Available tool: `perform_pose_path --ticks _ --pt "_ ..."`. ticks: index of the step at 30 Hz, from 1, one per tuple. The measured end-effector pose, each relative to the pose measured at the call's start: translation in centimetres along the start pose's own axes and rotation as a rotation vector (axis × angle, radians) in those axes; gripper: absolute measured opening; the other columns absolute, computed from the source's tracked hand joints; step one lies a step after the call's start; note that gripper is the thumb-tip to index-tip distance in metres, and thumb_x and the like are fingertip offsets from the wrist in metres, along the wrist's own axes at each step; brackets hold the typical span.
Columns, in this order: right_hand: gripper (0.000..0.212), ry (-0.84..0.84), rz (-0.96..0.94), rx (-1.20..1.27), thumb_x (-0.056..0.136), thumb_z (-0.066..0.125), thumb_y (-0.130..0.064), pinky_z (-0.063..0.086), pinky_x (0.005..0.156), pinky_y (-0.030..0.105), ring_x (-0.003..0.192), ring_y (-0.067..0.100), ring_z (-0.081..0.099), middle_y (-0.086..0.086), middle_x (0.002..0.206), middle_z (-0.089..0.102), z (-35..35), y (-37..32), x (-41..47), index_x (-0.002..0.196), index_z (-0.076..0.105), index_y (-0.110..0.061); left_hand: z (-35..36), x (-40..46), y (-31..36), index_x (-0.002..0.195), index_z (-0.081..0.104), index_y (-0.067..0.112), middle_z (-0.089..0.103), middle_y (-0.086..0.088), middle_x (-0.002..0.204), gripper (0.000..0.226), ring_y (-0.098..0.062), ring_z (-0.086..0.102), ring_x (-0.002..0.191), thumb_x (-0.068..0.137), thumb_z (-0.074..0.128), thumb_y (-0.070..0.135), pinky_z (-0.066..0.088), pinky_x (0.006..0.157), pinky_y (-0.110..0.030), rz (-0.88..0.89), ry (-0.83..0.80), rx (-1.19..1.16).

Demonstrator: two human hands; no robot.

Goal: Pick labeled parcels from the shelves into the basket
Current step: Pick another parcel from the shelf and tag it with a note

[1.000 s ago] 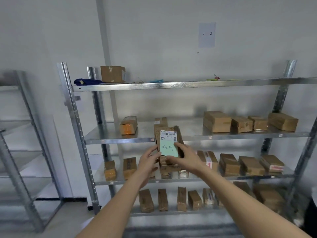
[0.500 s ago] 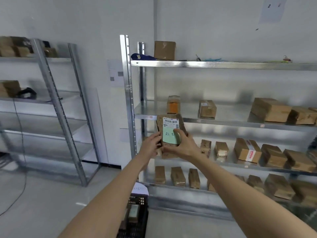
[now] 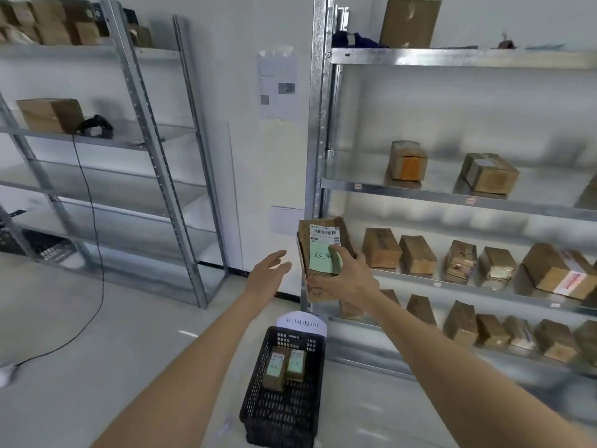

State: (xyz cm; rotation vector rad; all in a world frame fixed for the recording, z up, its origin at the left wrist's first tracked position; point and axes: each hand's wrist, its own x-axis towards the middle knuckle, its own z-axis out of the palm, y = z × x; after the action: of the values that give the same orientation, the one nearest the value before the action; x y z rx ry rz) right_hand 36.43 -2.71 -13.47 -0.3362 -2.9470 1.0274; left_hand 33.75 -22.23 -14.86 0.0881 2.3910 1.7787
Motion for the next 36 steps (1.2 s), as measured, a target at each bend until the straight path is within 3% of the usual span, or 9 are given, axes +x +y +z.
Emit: perform_pose_path --ticks 5,8,12,15,19,23,30,36 --pt "0.106 -0.107 0.032 0.033 0.057 0.079 -0.072 0.044 0.110 0.051 0.132 0.034 0.046 0.007 0.147 0.033 7.8 1.1 8.2 0.149 0.033 -0.044 -1.9 8.8 -6.9 0.146 0.046 0.028 0.047 0.003 0.145 0.050 -0.014 0.044 0.130 0.097 0.055 0.031 0.030 0.098 -0.024 -0.043 -0.002 0.187" --pt "0.105 -0.187 0.092 0.032 0.061 0.080 -0.066 0.044 0.109 0.048 0.129 0.032 0.048 0.006 0.145 0.033 12.7 2.5 13.1 0.150 0.029 -0.044 -2.1 14.3 -11.2 0.144 0.047 0.032 0.045 0.007 0.149 0.049 -0.016 0.040 0.138 0.096 0.057 0.036 0.030 0.109 -0.029 -0.076 -0.024 0.250" --pt "0.114 -0.283 0.174 0.051 0.050 0.075 -0.071 0.043 0.110 0.055 0.134 0.034 0.044 0.007 0.149 0.031 19.3 5.4 18.5 0.149 0.023 -0.051 -2.0 20.6 -17.7 0.144 0.048 0.032 0.044 0.007 0.150 0.048 -0.015 0.039 0.139 0.097 0.057 0.038 0.029 0.116 -0.035 -0.143 -0.088 0.357" --pt "0.108 -0.325 0.233 0.029 0.059 0.077 -0.068 0.040 0.112 0.050 0.137 0.032 0.038 0.006 0.149 0.027 24.0 7.7 21.3 0.151 0.024 -0.047 -2.0 23.9 -23.4 0.143 0.048 0.034 0.044 0.005 0.151 0.047 -0.017 0.039 0.140 0.097 0.057 0.039 0.029 0.117 -0.038 -0.209 -0.125 0.429" --pt "0.106 -0.356 0.293 0.024 0.063 0.077 -0.068 0.040 0.110 0.049 0.139 0.029 0.033 0.003 0.151 0.025 31.7 11.4 23.3 0.151 0.023 -0.045 -1.9 26.7 -31.8 0.144 0.046 0.033 0.042 0.008 0.152 0.047 -0.016 0.039 0.139 0.098 0.055 0.038 0.033 0.108 -0.029 -0.270 -0.236 0.501" --pt "0.106 -0.393 0.379 0.064 0.061 0.080 -0.066 0.044 0.109 0.047 0.138 0.025 0.034 -0.002 0.151 0.020 40.2 15.5 23.5 0.150 0.025 -0.046 -2.1 29.2 -40.5 0.147 0.042 0.034 0.039 0.008 0.154 0.049 -0.014 0.036 0.141 0.099 0.052 0.040 0.028 0.114 -0.034 -0.326 -0.332 0.568" --pt "0.108 -0.446 0.573 0.085 0.060 0.081 -0.068 0.047 0.107 0.050 0.140 0.024 0.031 -0.001 0.152 0.019 57.2 24.1 22.5 0.149 0.024 -0.048 -1.9 33.3 -57.3 0.146 0.043 0.034 0.041 0.007 0.153 0.047 -0.012 0.038 0.139 0.100 0.053 0.034 0.026 0.111 -0.025 -0.427 -0.375 0.514" --pt "0.105 -0.480 0.647 0.019 0.066 0.083 -0.064 0.049 0.103 0.048 0.141 0.025 0.029 0.003 0.153 0.018 69.7 31.0 23.2 0.149 0.022 -0.047 -1.5 36.6 -71.1 0.147 0.042 0.032 0.041 0.004 0.153 0.050 -0.017 0.038 0.140 0.099 0.054 0.038 0.027 0.114 -0.031 -0.473 -0.418 0.587"
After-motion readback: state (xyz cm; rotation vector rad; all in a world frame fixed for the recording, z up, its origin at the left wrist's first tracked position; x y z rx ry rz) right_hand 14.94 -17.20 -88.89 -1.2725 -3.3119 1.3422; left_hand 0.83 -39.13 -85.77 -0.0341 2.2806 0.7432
